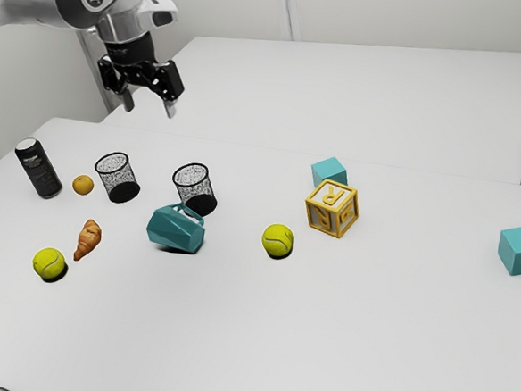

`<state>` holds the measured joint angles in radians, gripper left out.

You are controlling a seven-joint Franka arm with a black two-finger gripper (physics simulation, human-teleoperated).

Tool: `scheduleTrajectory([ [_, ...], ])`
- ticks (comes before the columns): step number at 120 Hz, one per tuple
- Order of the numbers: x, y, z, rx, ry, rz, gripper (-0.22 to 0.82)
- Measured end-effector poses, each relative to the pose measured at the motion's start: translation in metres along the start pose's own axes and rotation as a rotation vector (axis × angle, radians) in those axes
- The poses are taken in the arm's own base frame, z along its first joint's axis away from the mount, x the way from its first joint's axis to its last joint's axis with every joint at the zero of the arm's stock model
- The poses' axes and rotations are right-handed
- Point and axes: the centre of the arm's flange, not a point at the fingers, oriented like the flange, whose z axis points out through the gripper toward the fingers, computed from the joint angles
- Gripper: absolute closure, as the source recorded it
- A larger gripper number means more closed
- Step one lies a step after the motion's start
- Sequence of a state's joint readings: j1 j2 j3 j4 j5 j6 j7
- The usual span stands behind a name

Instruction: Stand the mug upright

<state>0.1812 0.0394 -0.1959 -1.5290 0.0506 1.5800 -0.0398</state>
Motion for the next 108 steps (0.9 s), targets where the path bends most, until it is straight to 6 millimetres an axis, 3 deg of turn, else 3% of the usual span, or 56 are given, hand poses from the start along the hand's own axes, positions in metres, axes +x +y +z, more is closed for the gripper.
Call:
scheduleTrajectory([
  [28,-0.003,0.017,-0.001,-0.001,-0.002,0.029,0.00],
  [44,-0.003,0.015,0.016,-0.038,-0.037,0.018,0.00],
  [62,-0.001,-0.008,0.040,-0.095,-0.080,-0.029,0.00],
  [85,0.002,-0.065,0.076,-0.197,-0.141,-0.130,0.00],
  [108,-0.003,-0.069,0.124,-0.254,-0.224,-0.132,0.00],
])
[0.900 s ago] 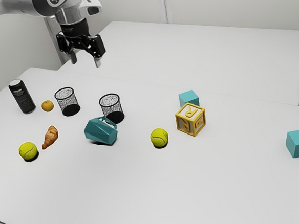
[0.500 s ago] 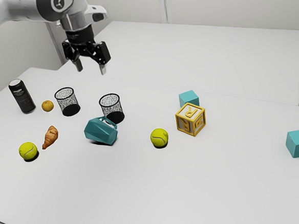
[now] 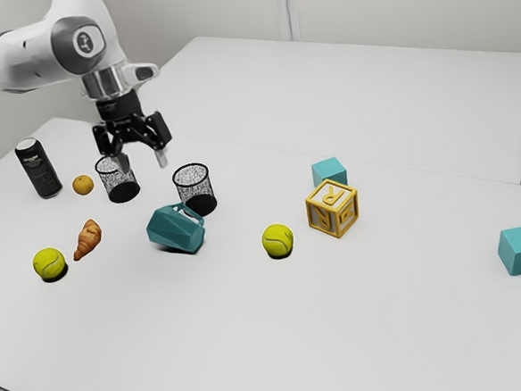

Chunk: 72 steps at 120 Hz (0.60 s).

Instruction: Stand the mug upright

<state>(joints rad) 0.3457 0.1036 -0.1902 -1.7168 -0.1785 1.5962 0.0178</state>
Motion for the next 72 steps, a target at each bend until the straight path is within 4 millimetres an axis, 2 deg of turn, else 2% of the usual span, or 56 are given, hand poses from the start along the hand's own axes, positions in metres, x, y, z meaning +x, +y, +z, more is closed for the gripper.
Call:
scheduleTrajectory([
  [17,0.020,-0.024,0.042,-0.059,-0.019,0.003,0.00],
  [37,0.040,-0.049,0.070,-0.112,0.029,0.043,0.00],
  [72,0.061,-0.096,0.088,-0.173,0.121,0.143,0.00],
])
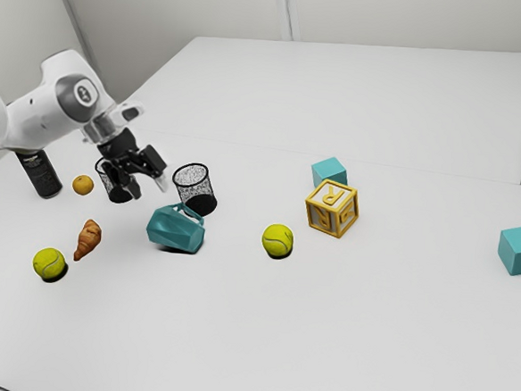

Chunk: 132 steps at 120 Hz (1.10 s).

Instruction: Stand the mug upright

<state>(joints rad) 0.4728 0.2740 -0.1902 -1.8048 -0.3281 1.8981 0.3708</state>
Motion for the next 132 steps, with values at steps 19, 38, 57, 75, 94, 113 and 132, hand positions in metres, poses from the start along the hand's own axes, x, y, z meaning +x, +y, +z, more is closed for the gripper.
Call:
scheduleTrajectory([
  [19,0.006,-0.020,0.018,-0.029,0.002,0.076,0.00],
  [38,0.009,-0.034,0.036,-0.045,-0.011,0.144,0.00],
  [57,0.010,-0.047,0.045,-0.071,-0.008,0.185,0.00],
  [75,0.008,-0.049,0.054,-0.166,-0.004,0.189,0.00],
  [94,0.004,-0.052,0.065,-0.248,-0.018,0.194,0.00],
  [113,0.001,-0.053,0.078,-0.299,-0.038,0.206,0.10],
  [132,0.001,-0.049,0.077,-0.310,-0.037,0.231,0.36],
])
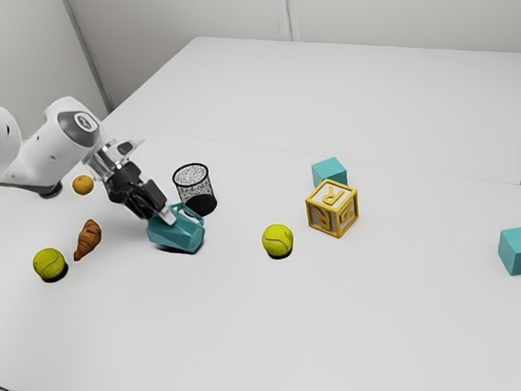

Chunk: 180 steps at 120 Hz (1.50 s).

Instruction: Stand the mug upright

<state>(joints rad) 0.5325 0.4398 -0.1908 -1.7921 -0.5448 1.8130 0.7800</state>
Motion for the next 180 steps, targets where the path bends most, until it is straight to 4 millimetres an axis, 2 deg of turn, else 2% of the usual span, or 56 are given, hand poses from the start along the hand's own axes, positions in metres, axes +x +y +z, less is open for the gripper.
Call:
scheduleTrajectory([
  [17,0.002,0.007,-0.004,0.001,0.003,0.027,0.50],
  [51,0.004,0.020,-0.011,0.000,0.006,0.065,0.69],
  [70,0.006,0.026,-0.012,0.010,0.003,0.083,0.75],
  [95,0.012,0.054,-0.013,0.048,-0.011,0.134,0.78],
  [134,0.006,0.115,-0.004,0.216,-0.061,0.254,0.78],
  [155,0.015,0.140,0.005,0.369,-0.105,0.342,0.78],
  [180,0.011,0.163,0.023,0.503,-0.144,0.391,0.78],
])
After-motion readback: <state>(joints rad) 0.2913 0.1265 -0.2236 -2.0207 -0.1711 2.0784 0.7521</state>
